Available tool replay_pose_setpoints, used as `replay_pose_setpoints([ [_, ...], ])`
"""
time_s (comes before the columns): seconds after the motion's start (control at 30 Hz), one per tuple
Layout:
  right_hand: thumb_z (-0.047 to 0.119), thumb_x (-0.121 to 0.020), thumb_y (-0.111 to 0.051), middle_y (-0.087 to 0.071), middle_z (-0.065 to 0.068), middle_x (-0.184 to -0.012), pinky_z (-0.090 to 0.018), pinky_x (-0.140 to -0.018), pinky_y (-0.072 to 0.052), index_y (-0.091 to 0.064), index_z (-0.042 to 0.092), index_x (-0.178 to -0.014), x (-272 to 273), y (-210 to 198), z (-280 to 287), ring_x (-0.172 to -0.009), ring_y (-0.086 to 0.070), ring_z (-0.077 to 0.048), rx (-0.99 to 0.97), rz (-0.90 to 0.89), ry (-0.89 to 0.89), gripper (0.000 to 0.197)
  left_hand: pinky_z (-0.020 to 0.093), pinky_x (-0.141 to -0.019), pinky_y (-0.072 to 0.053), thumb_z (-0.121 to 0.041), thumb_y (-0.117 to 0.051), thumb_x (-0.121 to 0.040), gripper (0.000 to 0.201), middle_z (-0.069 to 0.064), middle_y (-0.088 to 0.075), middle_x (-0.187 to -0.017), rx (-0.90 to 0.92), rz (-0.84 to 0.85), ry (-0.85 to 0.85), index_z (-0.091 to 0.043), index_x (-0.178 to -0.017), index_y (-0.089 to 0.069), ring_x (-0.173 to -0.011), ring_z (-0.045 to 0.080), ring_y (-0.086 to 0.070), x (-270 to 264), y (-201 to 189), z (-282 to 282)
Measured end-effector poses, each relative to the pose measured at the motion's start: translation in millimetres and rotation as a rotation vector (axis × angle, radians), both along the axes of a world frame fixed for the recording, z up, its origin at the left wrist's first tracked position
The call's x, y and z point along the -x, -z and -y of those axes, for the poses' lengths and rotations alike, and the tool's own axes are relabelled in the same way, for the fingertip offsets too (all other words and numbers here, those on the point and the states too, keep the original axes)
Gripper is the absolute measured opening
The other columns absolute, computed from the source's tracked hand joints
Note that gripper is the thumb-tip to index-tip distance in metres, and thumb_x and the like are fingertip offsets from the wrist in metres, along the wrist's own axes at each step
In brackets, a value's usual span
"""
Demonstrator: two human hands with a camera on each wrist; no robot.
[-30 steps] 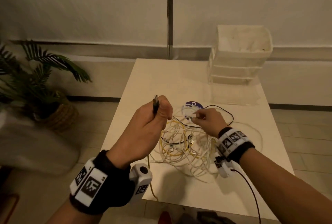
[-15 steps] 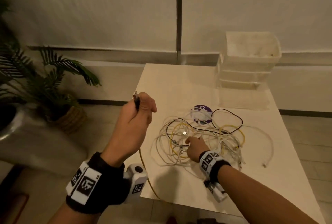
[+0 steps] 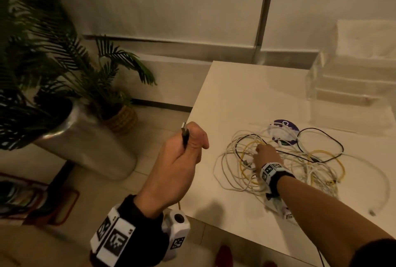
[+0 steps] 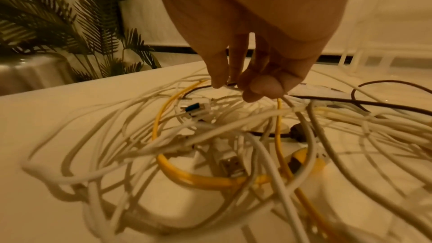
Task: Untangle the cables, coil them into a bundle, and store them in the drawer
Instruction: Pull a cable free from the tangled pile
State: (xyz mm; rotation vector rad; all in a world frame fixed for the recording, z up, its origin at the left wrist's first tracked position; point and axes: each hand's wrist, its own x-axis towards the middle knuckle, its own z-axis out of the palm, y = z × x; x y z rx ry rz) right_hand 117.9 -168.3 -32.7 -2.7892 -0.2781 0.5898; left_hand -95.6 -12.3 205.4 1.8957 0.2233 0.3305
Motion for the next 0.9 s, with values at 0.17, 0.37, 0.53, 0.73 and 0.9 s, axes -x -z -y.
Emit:
replay_pose_setpoints([
  [0.17,0.02,-0.087,-0.064,-0.062,-0.014,-0.1,-0.03,-0.076,-0.041,-0.061,0.01,-0.098,1,-42,22,-0.097,-0.058,-0.032,-0.361,0.117,0.026,0.015,0.019,-0.045,-0.031,-0.058,-0.032,-0.096,0.047,-0.007,-0.037,-0.056,-0.039,0.039,0.047,-0.02,-0.083,-0.057,-0.049,0.007,-0.033,-16,-3,3],
  [0.37,0.013,-0.095,-0.056,-0.072,-0.011,-0.106,-0.044,-0.084,-0.051,-0.052,0.011,-0.091,32,-160,68,-0.1,-0.066,-0.027,-1.312,-0.143,0.341,0.006,0.021,-0.048,-0.026,-0.047,-0.043,-0.095,0.037,-0.014,-0.04,-0.048,-0.004,0.089,0.135,-0.024,-0.093,-0.071,-0.045,0.004,-0.031,-58,-18,34],
  [0.53,0.017,-0.1,-0.042,-0.06,-0.007,-0.075,-0.043,-0.071,-0.053,-0.049,0.013,-0.094,53,-247,94,-0.065,-0.06,-0.022,-1.744,-0.128,0.33,0.01,0.039,-0.051,-0.036,-0.048,-0.041,-0.095,0.042,-0.006,-0.024,-0.069,0.097,0.119,0.25,-0.024,-0.117,-0.069,-0.049,0.02,-0.048,-96,-44,78],
  [0.73,0.033,-0.079,-0.066,-0.059,-0.013,-0.073,-0.042,-0.055,-0.046,-0.06,0.003,-0.088,75,-293,93,-0.055,-0.048,-0.023,-1.576,0.13,0.255,0.032,0.024,-0.047,-0.028,-0.05,-0.045,-0.096,0.048,-0.012,-0.042,-0.049,0.269,0.112,0.419,-0.016,-0.12,-0.067,-0.045,0.006,-0.033,-120,-55,124],
  [0.9,0.021,-0.087,-0.062,-0.072,-0.016,-0.087,-0.043,-0.064,-0.057,-0.069,0.007,-0.094,84,-288,97,-0.072,-0.069,-0.033,-1.596,0.171,0.288,0.018,0.02,-0.047,-0.035,-0.045,-0.051,-0.093,0.041,0.014,-0.068,-0.095,0.316,0.117,0.413,-0.016,-0.117,-0.069,-0.055,0.004,-0.052,-124,-54,141],
])
